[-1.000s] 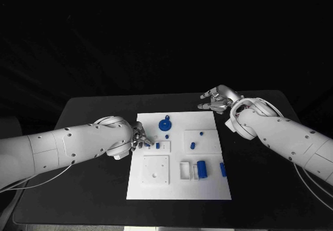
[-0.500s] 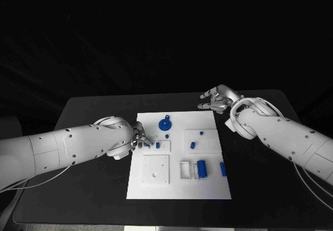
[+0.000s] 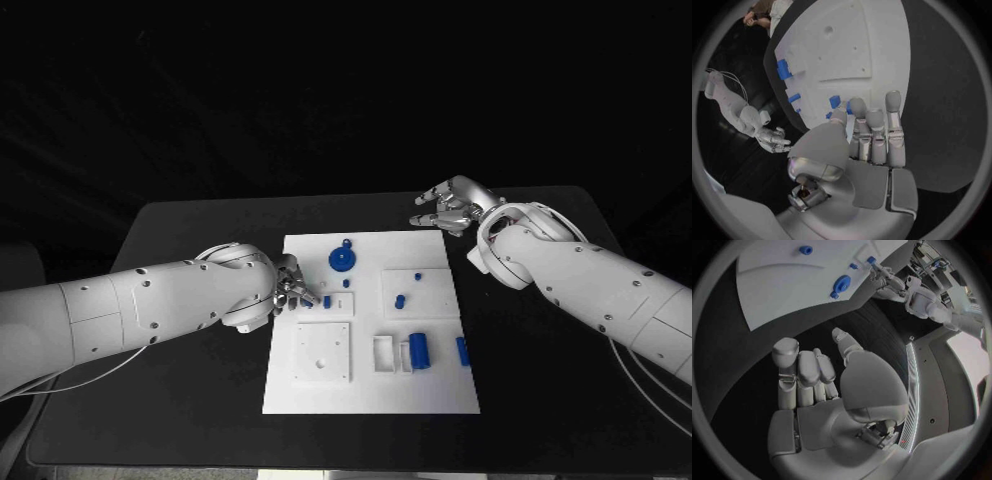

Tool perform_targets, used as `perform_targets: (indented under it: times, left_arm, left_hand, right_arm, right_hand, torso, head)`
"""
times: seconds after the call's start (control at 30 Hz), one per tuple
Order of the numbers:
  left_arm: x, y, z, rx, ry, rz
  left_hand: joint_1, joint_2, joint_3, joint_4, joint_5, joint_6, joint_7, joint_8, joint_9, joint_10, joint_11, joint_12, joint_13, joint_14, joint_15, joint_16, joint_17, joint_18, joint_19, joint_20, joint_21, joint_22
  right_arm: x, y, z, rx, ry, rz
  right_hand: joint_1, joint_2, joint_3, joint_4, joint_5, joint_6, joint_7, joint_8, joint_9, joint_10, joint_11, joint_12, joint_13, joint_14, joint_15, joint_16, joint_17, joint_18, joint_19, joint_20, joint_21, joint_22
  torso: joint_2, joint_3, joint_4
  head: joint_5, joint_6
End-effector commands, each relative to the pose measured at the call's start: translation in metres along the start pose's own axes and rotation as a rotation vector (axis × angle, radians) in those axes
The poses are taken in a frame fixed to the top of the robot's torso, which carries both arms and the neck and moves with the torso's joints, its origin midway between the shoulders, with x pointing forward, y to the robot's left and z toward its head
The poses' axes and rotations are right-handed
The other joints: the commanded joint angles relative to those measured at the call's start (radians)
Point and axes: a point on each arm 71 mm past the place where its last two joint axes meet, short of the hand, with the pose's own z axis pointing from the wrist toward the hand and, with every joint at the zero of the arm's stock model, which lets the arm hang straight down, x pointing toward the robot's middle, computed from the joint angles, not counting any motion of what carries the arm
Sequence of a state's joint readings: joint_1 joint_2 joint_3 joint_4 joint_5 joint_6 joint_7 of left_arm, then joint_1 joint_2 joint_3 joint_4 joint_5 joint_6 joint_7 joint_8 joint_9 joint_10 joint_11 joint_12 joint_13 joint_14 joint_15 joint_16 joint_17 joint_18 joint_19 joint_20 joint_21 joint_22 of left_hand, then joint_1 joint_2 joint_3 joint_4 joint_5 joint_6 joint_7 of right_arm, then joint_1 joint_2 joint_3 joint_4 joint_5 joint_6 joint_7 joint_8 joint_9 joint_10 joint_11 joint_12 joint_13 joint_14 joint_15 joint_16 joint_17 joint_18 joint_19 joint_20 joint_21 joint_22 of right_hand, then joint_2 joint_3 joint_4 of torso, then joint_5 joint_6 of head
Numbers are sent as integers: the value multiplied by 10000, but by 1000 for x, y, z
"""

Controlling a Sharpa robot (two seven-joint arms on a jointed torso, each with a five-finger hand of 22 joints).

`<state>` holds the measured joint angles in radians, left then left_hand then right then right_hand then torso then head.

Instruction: Assemble the parts on the task board

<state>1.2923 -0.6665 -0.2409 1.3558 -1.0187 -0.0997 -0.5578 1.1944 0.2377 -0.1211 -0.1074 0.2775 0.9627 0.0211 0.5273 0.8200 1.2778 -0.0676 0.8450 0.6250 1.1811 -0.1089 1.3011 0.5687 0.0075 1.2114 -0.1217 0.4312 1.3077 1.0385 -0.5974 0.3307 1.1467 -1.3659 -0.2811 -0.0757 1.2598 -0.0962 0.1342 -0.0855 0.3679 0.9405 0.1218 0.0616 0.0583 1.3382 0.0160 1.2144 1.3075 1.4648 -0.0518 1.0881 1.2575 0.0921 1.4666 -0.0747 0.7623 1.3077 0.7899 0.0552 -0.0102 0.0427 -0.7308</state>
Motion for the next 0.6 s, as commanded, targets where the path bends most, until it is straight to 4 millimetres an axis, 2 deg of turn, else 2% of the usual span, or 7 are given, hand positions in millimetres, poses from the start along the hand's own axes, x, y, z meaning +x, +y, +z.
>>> perform_targets:
  times: [0.03, 0.27, 0.6]
  left_arm:
    - [3, -2, 1, 172, 220, 76]
    - [6, 0, 3, 137, 331, 97]
    - [6, 2, 3, 104, 305, 181]
  left_hand:
    - [115, 287, 577, -593, -93, 244, -343, 62, 264, -4, -8, 30, 17, 52, 32, -45, -7, 64, 32, -17, 28, 187]
    - [125, 292, 575, -601, -126, 229, -341, 73, 284, -14, -6, 36, 21, 52, 34, -51, -12, 65, 31, -15, 26, 188]
    - [152, 299, 567, -631, -132, 216, -335, 76, 300, -35, -1, 49, 25, 45, 39, -63, -21, 67, 25, -10, 18, 189]
  right_arm:
    - [1, 1, 0, -85, 123, -58]
    - [1, 1, 0, -82, 125, -59]
    - [2, 1, 0, -84, 131, -59]
  right_hand:
    - [-84, 18, 21, -62, 55, 48, -14, -22, 15, -36, -17, -25, 91, -11, -25, -69, -9, 176, 262, 26, -29, 882]
    - [-84, 18, 21, -62, 55, 48, -14, -22, 15, -36, -17, -25, 91, -11, -25, -69, -9, 176, 262, 26, -29, 882]
    - [-99, 28, 25, -67, 64, 46, -12, -23, 14, -37, -16, -30, 88, -10, -25, -75, -11, 177, 265, 26, -38, 880]
  torso:
    - [0, -2, 3]
    - [3, -16, 2]
    - [3, -13, 0]
  head:
    - [-7, 2]
    - [-17, -12]
    - [-5, -22]
